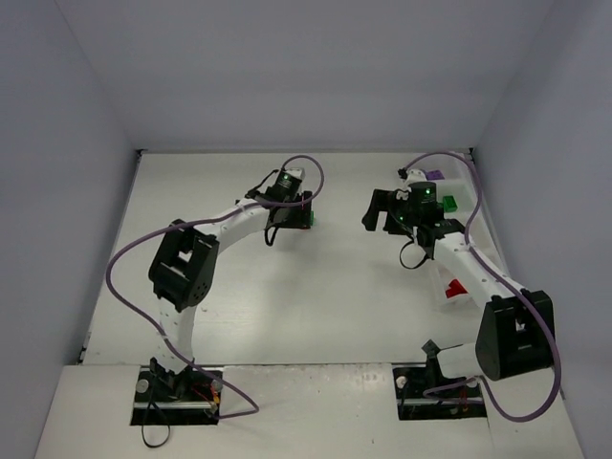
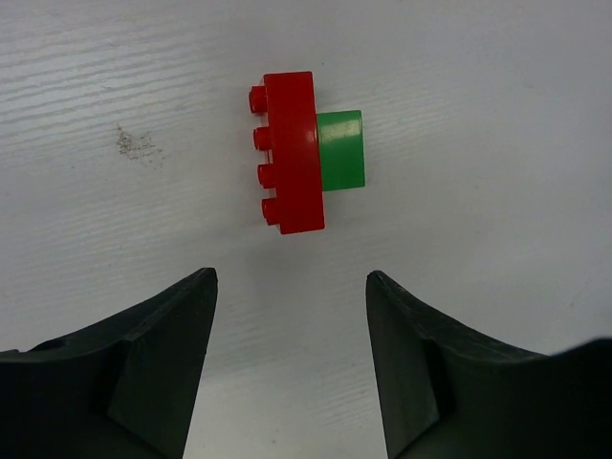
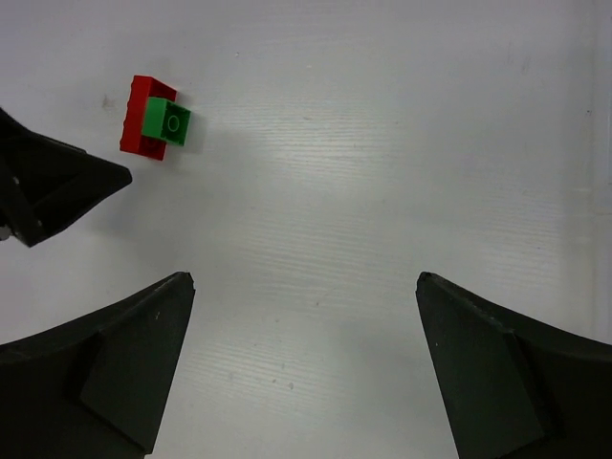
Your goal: Sort the legos into containers by color
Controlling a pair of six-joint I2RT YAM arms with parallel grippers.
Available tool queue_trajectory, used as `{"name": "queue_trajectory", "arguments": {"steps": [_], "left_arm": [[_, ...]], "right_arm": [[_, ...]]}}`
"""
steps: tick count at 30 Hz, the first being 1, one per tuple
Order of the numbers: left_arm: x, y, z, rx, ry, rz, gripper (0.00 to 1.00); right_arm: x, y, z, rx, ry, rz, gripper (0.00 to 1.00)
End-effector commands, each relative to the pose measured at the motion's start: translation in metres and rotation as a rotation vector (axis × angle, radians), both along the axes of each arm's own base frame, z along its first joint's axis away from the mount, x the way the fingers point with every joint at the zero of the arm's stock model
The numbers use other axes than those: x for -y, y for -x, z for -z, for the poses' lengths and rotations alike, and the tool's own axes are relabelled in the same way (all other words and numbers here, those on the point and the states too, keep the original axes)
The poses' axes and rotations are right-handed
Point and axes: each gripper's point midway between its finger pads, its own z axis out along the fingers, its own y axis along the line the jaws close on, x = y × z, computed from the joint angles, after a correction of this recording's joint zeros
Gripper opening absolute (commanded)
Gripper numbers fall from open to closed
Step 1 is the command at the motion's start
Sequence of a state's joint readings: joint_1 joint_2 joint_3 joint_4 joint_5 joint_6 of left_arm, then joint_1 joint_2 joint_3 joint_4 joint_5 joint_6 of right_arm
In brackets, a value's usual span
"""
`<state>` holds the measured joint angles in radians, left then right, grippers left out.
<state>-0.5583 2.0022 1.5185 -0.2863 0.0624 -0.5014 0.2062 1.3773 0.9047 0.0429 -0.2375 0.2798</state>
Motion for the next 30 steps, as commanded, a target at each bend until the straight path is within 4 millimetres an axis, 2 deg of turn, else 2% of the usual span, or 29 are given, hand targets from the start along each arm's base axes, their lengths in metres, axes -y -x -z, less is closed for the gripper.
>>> {"name": "queue_trajectory", "arguments": {"steps": [1, 3, 7, 14, 16, 20, 26, 27, 30], "left_arm": [[0.010, -0.028, -0.035, 0.123, 0.031, -0.030, 0.57], [0.009, -0.033, -0.031, 0.136, 0.005, -0.041, 0.55], [0.009, -0.038, -0.016, 0.135, -0.033, -0.046, 0.53], [0.016, -0.053, -0.010, 0.189, -0.037, -0.042, 0.47], [0.020, -0.056, -0.008, 0.190, -0.037, -0.030, 0.47], [0.019, -0.056, 0.001, 0.182, -0.059, -0.011, 0.40], [0.017, -0.049, 0.004, 0.228, -0.081, 0.077, 0.19], [0.017, -0.048, 0.002, 0.238, -0.081, 0.090, 0.11], [0.015, -0.040, -0.010, 0.280, -0.077, 0.139, 0.03]], "right_arm": [[-0.007, -0.001, -0.026, 0.095, -0.038, -0.015, 1.00], [-0.007, 0.001, -0.031, 0.118, -0.047, -0.016, 1.00], [-0.004, 0.010, -0.028, 0.121, -0.053, 0.000, 1.00], [-0.004, 0.015, -0.030, 0.140, -0.055, -0.009, 1.00], [-0.004, 0.015, -0.029, 0.141, -0.052, -0.018, 0.96], [-0.007, 0.013, -0.034, 0.156, -0.047, -0.046, 0.86], [-0.020, 0.012, -0.036, 0.163, -0.057, -0.143, 0.74], [-0.024, 0.011, -0.040, 0.168, -0.066, -0.161, 0.68], [-0.036, 0.010, -0.050, 0.175, -0.109, -0.219, 0.61]]}}
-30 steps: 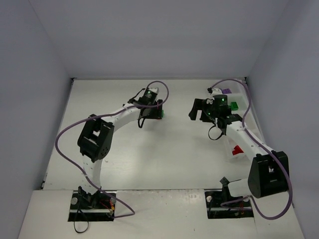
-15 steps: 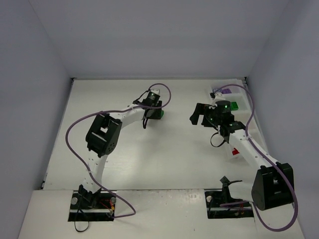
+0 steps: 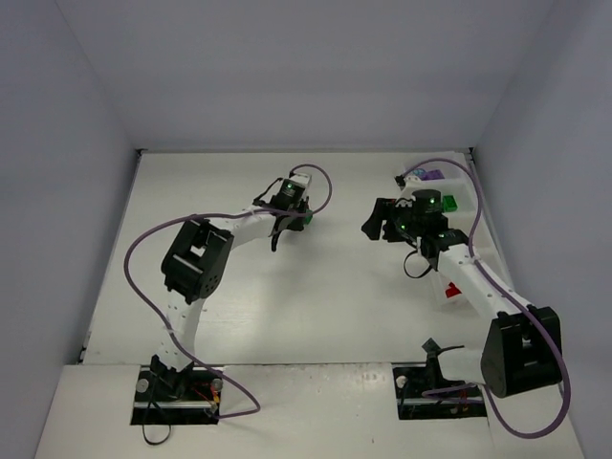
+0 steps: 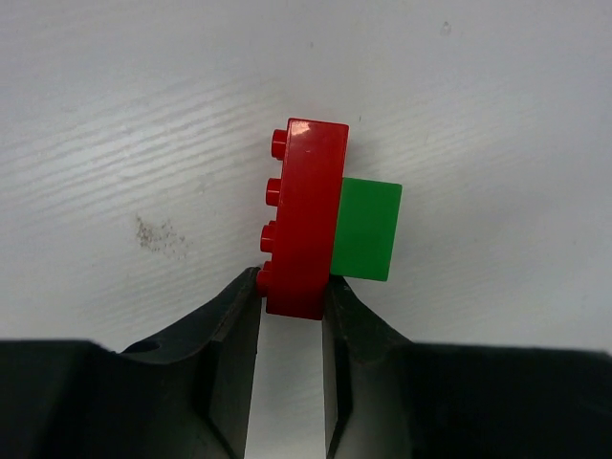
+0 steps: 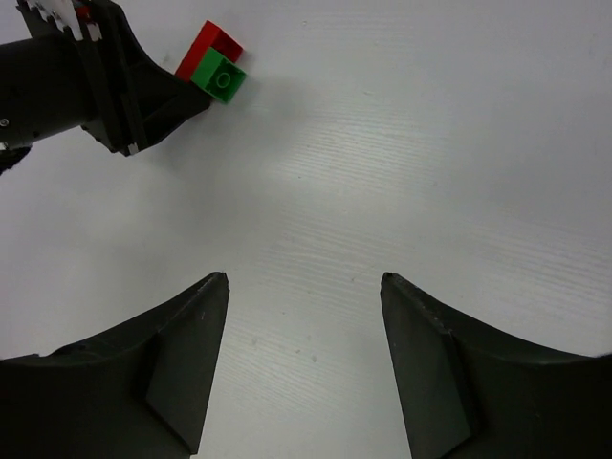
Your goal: Sort the legos into containers by color
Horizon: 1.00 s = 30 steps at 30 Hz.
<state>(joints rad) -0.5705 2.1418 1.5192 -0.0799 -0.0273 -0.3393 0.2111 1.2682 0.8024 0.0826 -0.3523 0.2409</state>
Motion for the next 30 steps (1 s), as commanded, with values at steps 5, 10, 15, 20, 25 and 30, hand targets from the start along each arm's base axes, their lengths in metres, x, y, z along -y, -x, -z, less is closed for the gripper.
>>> {"name": "queue_trajectory", "arguments": {"steps": [5, 10, 15, 20, 25, 30], "left_arm": [[0.007, 0.014, -0.100, 0.245, 0.128, 0.132, 0.03], [0.003, 0.032, -0.139, 0.323, 0.231, 0.119, 0.03], [-0.001, 0.050, -0.180, 0.392, 0.321, 0.107, 0.03], [-0.006, 0.065, -0.202, 0.424, 0.372, 0.094, 0.03], [-0.010, 0.076, -0.218, 0.457, 0.397, 0.094, 0.03], [-0.014, 0.083, -0.219, 0.456, 0.405, 0.088, 0.03]], "right_arm": [[-0.043, -0.025, -0.068, 0.124, -0.171, -0.134, 0.65], [-0.080, -0.036, -0.100, 0.101, -0.323, -0.199, 0.77], [-0.121, -0.035, -0.118, 0.078, -0.443, -0.255, 0.78], [-0.150, -0.034, -0.134, 0.101, -0.499, -0.296, 0.75], [-0.168, -0.034, -0.139, 0.122, -0.533, -0.309, 0.73], [-0.178, -0.038, -0.132, 0.108, -0.528, -0.304, 0.72]]}}
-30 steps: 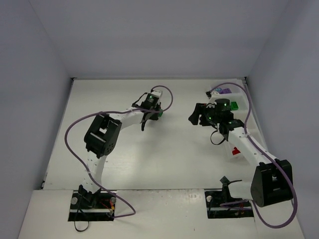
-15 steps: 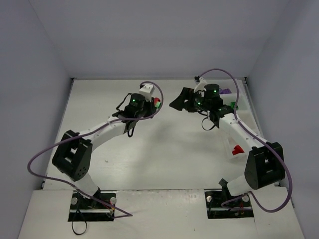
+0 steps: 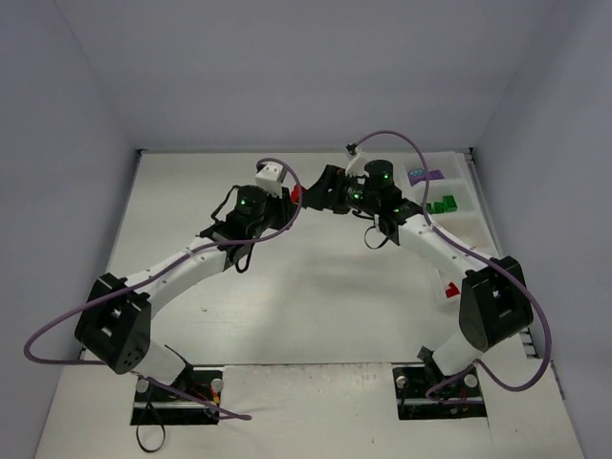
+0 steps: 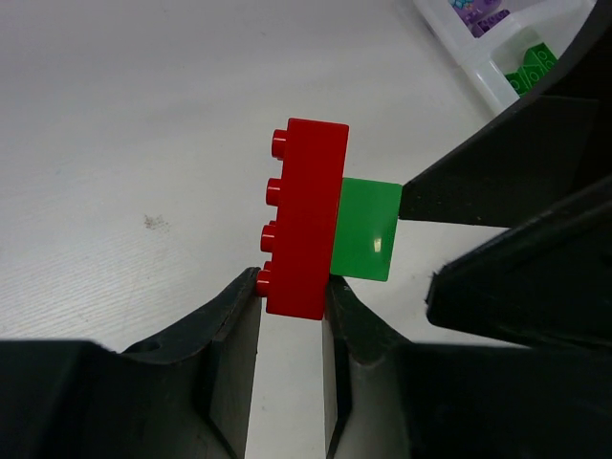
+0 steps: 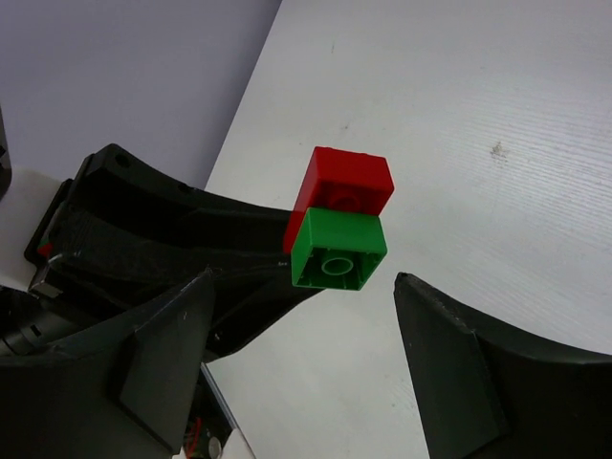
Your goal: Sort the legos into containers by color
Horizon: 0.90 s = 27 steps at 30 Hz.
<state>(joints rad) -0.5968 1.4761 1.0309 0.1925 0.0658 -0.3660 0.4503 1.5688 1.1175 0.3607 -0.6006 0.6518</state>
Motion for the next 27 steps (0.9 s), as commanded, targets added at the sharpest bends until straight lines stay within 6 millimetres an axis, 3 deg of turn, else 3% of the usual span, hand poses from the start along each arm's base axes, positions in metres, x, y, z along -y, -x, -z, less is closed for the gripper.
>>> {"name": "queue_trajectory", "arguments": {"steps": [1, 15, 21, 25, 27], "left_arm": [[0.003, 0.001, -0.054, 0.118, 0.112, -0.006, 0.03], [0.000, 0.012, -0.053, 0.109, 0.137, 0.002, 0.03], [-0.001, 0.012, -0.052, 0.105, 0.138, -0.004, 0.03], [-0.002, 0.012, -0.054, 0.110, 0.140, -0.009, 0.03], [-0.002, 0.012, -0.055, 0.114, 0.139, -0.009, 0.03]], "right_arm": [[-0.013, -0.014, -0.045, 0.129, -0.080, 0.009, 0.71], [-0.028, -0.015, -0.045, 0.146, -0.088, -0.008, 0.57], [-0.033, -0.012, -0.042, 0.131, -0.092, -0.020, 0.45], [-0.033, -0.009, -0.037, 0.121, -0.085, -0.014, 0.25], [-0.030, -0.009, -0.034, 0.118, -0.075, 0.002, 0.22]]}}
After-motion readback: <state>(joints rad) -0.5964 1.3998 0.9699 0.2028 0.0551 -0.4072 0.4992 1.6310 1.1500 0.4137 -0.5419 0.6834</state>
